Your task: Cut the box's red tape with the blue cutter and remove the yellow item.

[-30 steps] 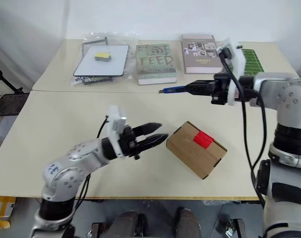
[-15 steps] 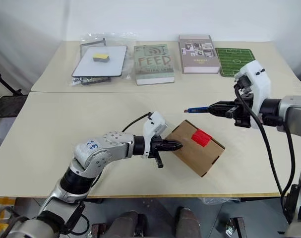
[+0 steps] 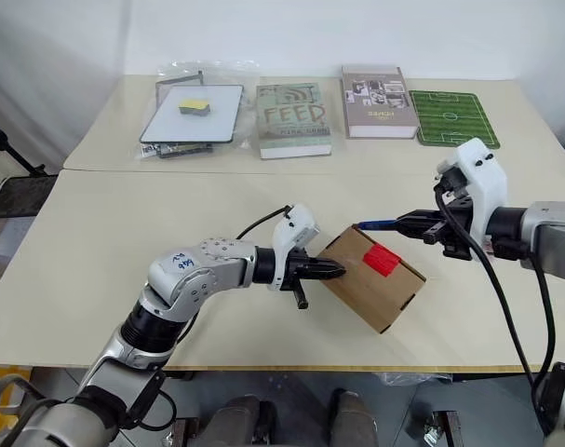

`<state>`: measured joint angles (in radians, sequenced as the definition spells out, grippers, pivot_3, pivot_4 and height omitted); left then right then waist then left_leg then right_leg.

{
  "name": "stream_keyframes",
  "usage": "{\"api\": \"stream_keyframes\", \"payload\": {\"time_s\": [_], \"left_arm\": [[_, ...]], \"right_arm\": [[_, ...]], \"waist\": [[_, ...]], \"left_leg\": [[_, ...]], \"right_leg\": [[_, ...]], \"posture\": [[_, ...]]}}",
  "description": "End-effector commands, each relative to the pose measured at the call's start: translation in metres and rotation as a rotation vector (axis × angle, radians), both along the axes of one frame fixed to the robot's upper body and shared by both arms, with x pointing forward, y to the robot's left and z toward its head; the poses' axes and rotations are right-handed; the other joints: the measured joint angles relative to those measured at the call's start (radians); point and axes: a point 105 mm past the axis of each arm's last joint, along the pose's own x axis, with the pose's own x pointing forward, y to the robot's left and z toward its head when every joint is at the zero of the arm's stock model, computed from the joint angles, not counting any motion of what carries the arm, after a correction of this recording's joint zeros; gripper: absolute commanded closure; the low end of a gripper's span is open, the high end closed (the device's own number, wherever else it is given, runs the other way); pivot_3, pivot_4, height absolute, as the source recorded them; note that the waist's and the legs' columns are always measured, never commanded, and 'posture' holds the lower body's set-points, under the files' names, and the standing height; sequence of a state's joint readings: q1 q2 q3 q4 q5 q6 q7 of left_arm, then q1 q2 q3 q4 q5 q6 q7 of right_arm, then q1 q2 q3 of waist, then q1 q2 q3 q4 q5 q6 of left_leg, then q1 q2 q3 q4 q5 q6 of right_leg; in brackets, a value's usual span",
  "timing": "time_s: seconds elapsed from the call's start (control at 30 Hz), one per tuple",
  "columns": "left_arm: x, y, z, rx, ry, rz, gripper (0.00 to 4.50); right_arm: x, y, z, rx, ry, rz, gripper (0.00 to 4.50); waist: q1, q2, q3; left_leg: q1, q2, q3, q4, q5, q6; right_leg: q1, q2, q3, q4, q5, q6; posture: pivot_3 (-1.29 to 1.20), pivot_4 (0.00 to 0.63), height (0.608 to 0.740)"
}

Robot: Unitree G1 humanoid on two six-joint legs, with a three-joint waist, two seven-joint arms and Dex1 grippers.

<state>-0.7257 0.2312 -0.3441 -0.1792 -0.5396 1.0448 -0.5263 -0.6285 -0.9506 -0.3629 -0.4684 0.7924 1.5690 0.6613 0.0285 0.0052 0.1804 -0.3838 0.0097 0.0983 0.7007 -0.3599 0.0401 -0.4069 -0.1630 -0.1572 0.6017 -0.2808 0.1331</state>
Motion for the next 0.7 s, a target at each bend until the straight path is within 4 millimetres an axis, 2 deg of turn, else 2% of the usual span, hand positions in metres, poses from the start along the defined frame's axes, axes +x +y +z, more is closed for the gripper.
{"api": "stream_keyframes", "payload": {"time_s": [0.03,0.47,0.7], "left_arm": [[-0.001,-0.004,0.005,-0.006,-0.024,-0.024,4.45],[0.001,-0.008,-0.001,0.067,-0.021,-0.031,4.45],[0.009,-0.014,-0.009,0.168,-0.019,0.017,4.45]], "right_arm": [[-0.003,-0.010,0.010,-0.012,-0.053,-0.040,4.34],[-0.010,-0.014,-0.005,-0.115,0.020,-0.035,4.34],[-0.010,-0.015,0.000,-0.172,0.034,-0.029,4.34]], "waist": [[0.000,0.000,0.000],[0.003,0.000,0.000],[0.010,0.000,0.000]], "left_leg": [[0.000,0.000,0.000,0.000,0.000,0.000],[-0.001,-0.001,-0.001,0.001,0.000,0.000],[-0.001,-0.002,-0.001,0.002,0.001,0.001]], "right_leg": [[0.000,0.000,0.000,0.000,0.000,0.000],[0.000,0.000,0.000,0.000,0.000,0.000],[0.001,-0.001,0.000,0.000,0.000,0.000]], "posture": [[0.00,0.150,0.740],[0.00,0.150,0.740],[0.00,0.150,0.740]]}}
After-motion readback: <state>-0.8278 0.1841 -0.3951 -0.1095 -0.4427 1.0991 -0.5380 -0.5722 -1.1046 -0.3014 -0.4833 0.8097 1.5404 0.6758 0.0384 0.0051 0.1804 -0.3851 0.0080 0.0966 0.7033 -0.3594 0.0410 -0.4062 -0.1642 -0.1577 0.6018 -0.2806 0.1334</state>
